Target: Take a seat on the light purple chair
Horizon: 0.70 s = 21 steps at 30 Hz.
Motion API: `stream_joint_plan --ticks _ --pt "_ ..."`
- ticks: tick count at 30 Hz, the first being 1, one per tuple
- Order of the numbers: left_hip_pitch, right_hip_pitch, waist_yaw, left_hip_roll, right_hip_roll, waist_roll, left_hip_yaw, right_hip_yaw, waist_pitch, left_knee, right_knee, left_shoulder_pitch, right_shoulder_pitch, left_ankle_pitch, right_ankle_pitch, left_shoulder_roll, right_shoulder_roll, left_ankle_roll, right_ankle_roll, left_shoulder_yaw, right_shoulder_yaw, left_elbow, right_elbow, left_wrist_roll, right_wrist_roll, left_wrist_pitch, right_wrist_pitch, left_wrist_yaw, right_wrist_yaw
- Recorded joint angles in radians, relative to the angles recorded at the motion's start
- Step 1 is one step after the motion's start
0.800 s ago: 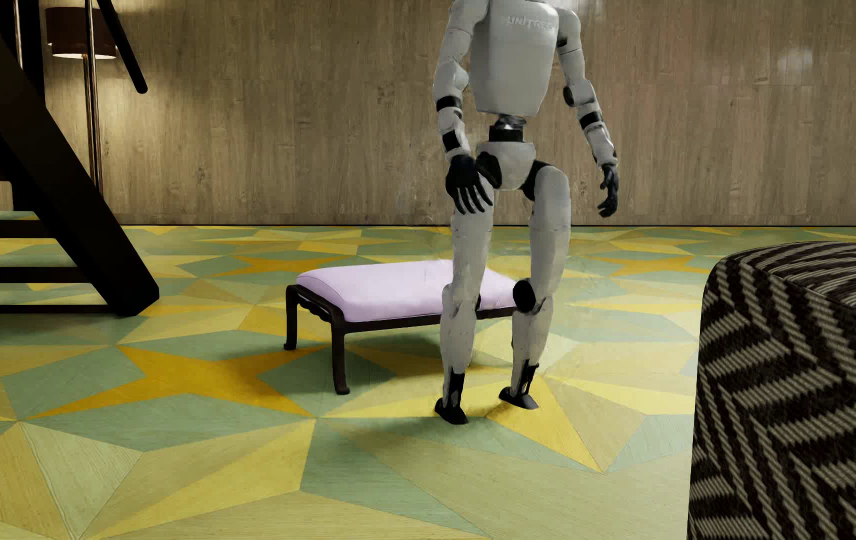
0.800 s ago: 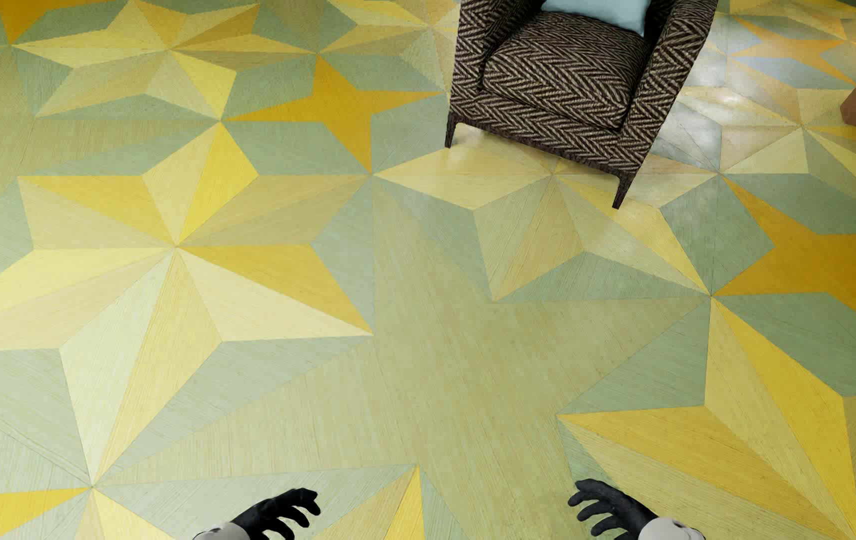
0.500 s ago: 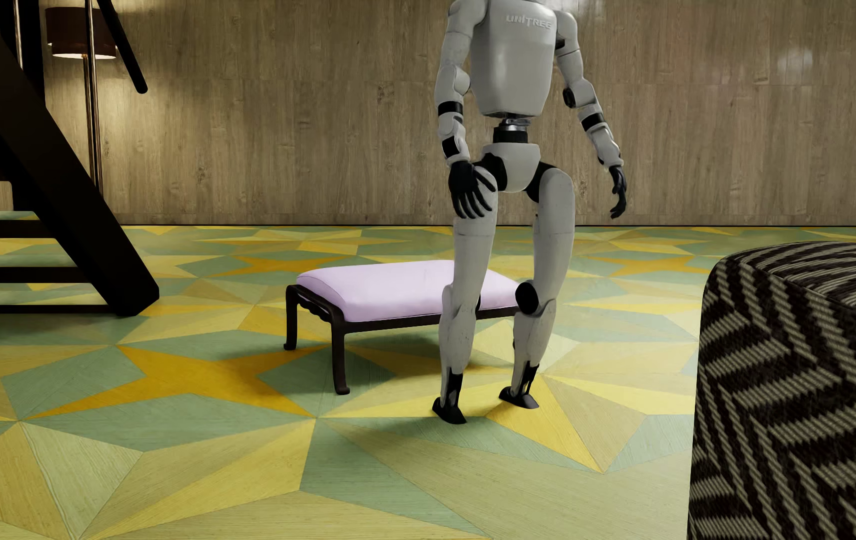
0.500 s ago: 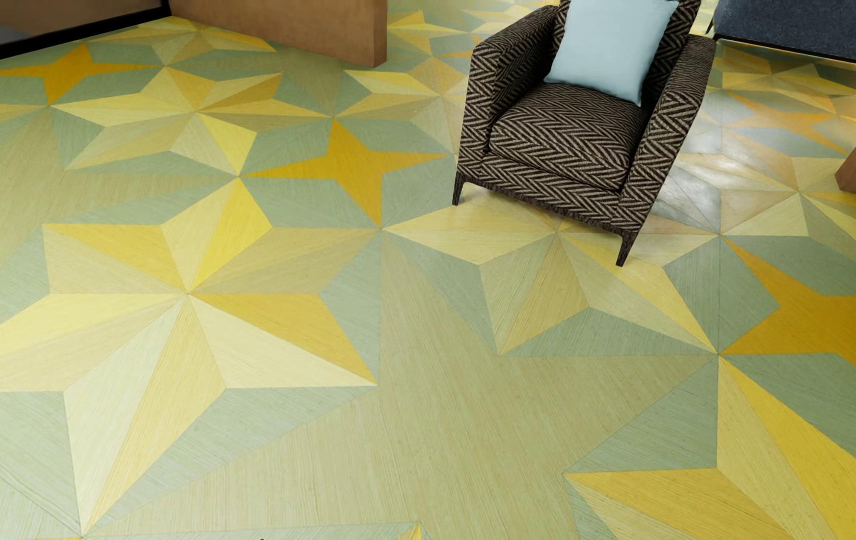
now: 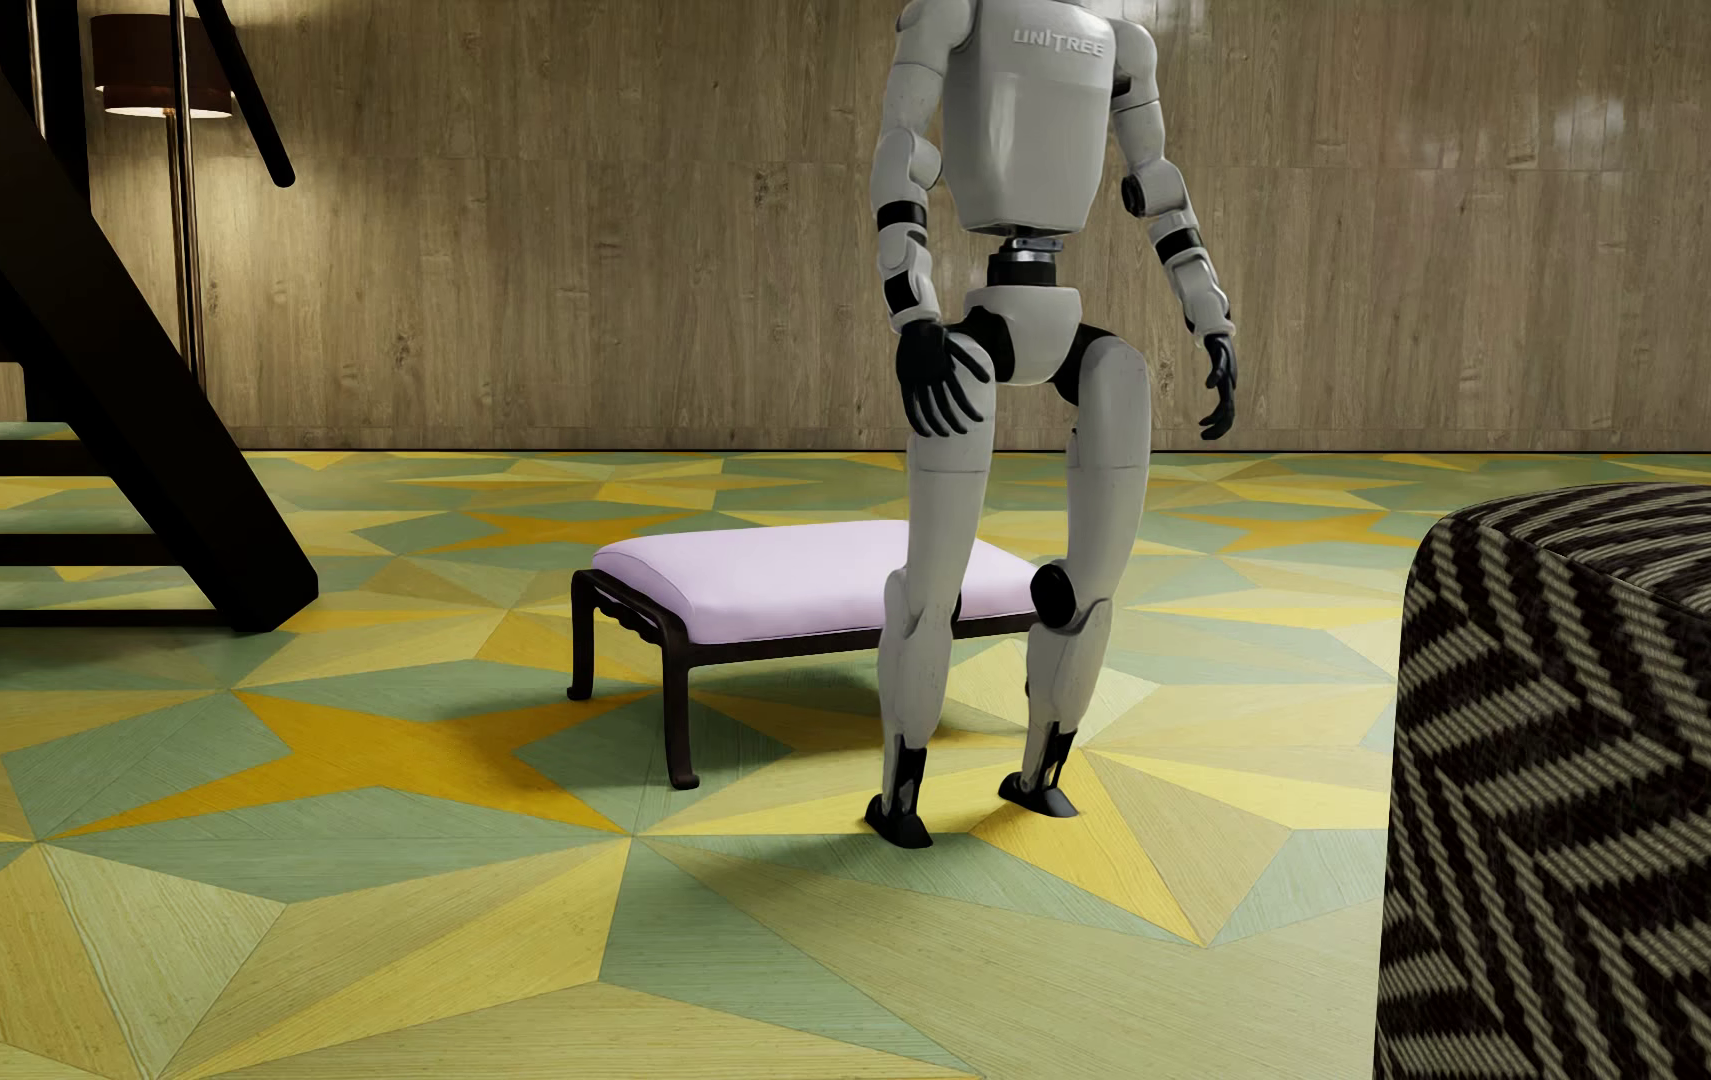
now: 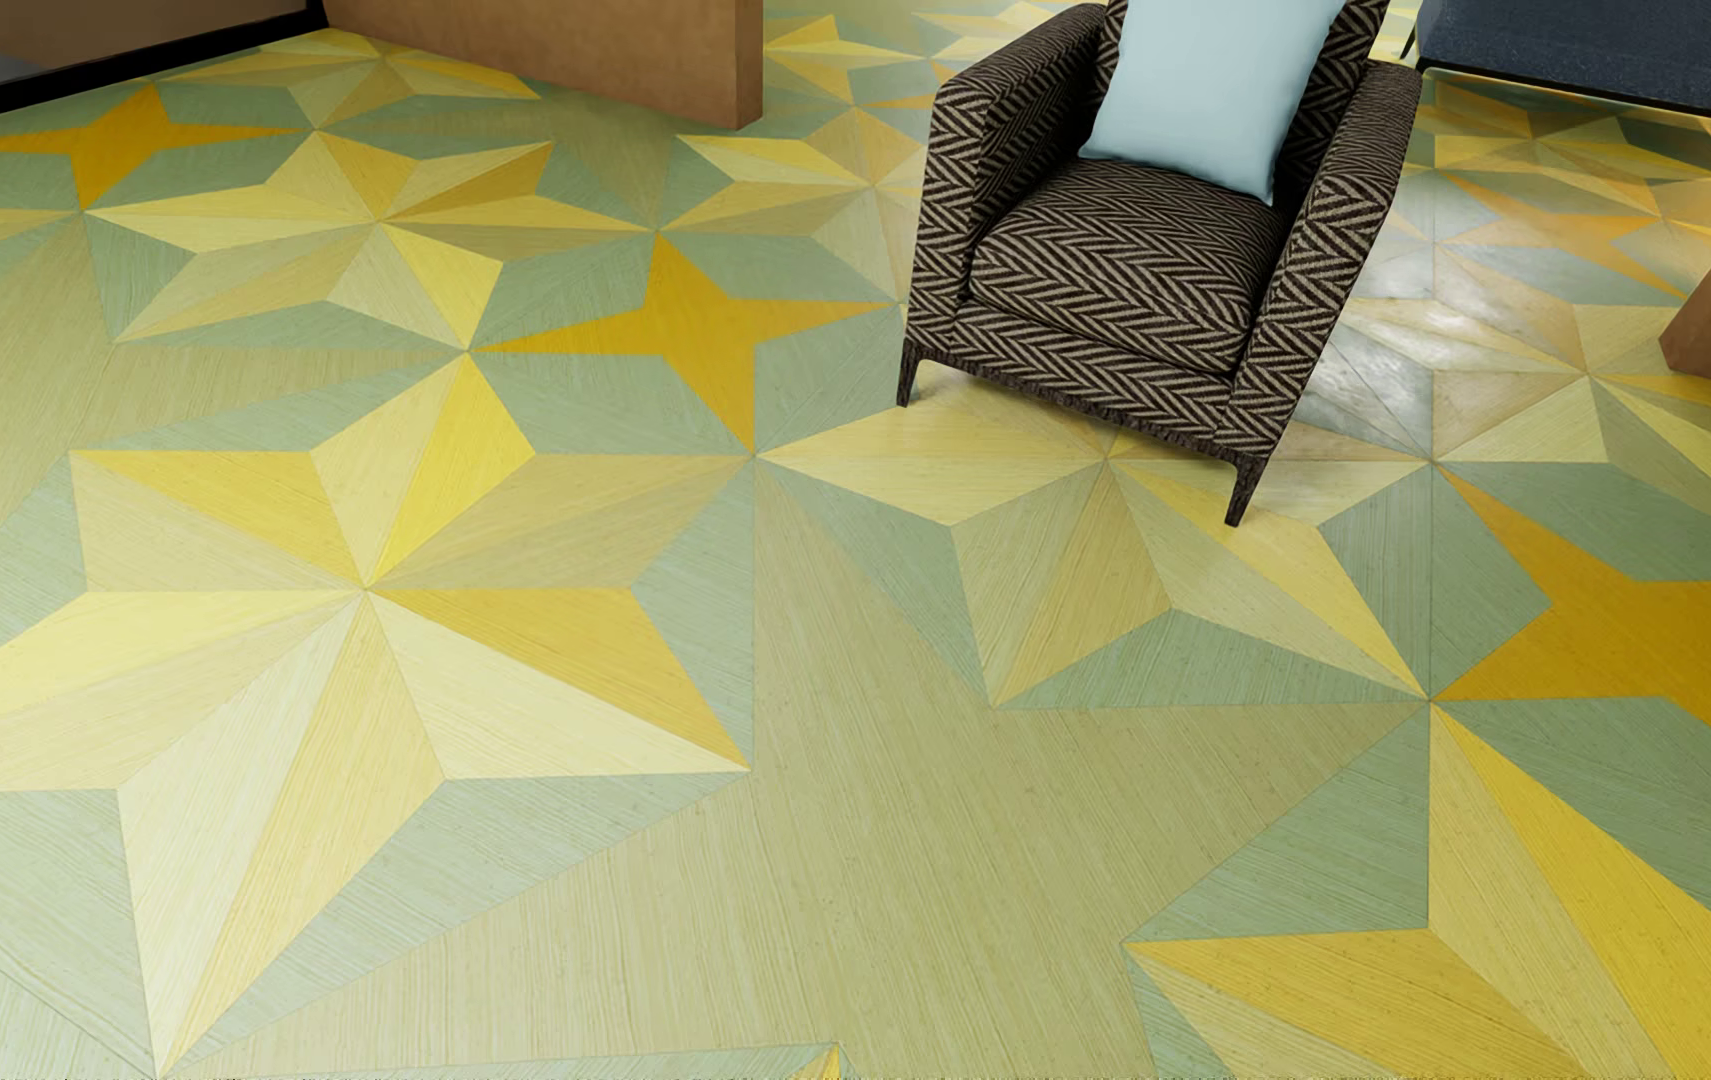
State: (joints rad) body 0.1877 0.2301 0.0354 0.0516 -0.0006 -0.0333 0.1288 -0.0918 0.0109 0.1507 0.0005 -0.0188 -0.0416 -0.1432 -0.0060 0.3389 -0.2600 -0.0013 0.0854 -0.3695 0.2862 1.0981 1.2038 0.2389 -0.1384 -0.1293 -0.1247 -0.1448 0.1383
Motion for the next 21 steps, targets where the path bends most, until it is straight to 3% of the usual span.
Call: stream_joint_plan --ticks 6,7,9,11,15,18,19,20,21 --pt "-0.064 -0.080 -0.002 0.001 0.009 -0.001 -0.007 0.016 0.057 0.072 0.079 -0.076 -0.072 -0.003 -0.001 0.005 0.004 0.027 -0.020 -0.042 0.087 0.016 -0.042 -0.033 -0.026 0.037 0.006 0.018 0.028" --pt "-0.078 -0.085 -0.004 0.001 0.006 0.000 -0.007 0.022 0.100 0.107 0.089 -0.108 -0.114 -0.008 0.006 0.004 0.006 0.022 -0.022 -0.070 0.108 0.003 -0.046 -0.026 -0.038 0.034 0.006 0.013 0.028" --pt "-0.201 -0.225 -0.014 0.015 0.001 0.003 -0.042 0.043 0.147 0.232 0.241 -0.184 -0.188 -0.026 -0.026 0.007 0.008 0.022 -0.022 -0.134 0.165 -0.028 -0.074 -0.015 -0.044 0.039 0.018 0.005 0.020" --pt "-0.340 -0.387 -0.021 0.042 -0.017 0.001 -0.074 0.063 0.228 0.370 0.416 -0.286 -0.276 -0.043 -0.057 0.030 0.000 -0.012 0.002 -0.220 0.211 -0.103 -0.136 0.008 -0.041 0.022 0.016 -0.032 0.021" --pt "-0.647 -0.713 -0.020 0.079 -0.060 -0.001 -0.126 0.075 0.421 0.688 0.779 -0.521 -0.453 -0.110 -0.150 0.104 -0.049 -0.046 0.030 -0.470 0.347 -0.325 -0.297 0.074 -0.045 -0.025 -0.012 -0.059 -0.014" --pt "-0.887 -0.959 -0.017 0.086 -0.083 0.004 -0.183 0.101 0.552 0.925 1.033 -0.718 -0.580 -0.156 -0.204 0.157 -0.146 -0.065 0.047 -0.649 0.449 -0.456 -0.482 0.119 -0.088 -0.059 -0.055 -0.088 0.036" --pt "-0.967 -1.040 -0.018 0.093 -0.092 0.005 -0.200 0.114 0.592 1.005 1.118 -0.786 -0.621 -0.173 -0.222 0.191 -0.203 -0.080 0.060 -0.712 0.483 -0.524 -0.582 0.139 -0.080 -0.090 -0.072 -0.101 0.054" --pt "-1.042 -1.116 -0.019 0.094 -0.103 0.009 -0.218 0.127 0.632 1.085 1.200 -0.855 -0.656 -0.190 -0.240 0.231 -0.274 -0.090 0.074 -0.775 0.507 -0.603 -0.696 0.133 -0.046 -0.098 -0.082 -0.088 0.020" --pt "-1.115 -1.194 -0.023 0.095 -0.114 0.011 -0.235 0.137 0.666 1.163 1.285 -0.914 -0.696 -0.207 -0.254 0.284 -0.348 -0.099 0.083 -0.829 0.524 -0.691 -0.805 0.106 -0.008 -0.098 -0.098 -0.012 -0.021"
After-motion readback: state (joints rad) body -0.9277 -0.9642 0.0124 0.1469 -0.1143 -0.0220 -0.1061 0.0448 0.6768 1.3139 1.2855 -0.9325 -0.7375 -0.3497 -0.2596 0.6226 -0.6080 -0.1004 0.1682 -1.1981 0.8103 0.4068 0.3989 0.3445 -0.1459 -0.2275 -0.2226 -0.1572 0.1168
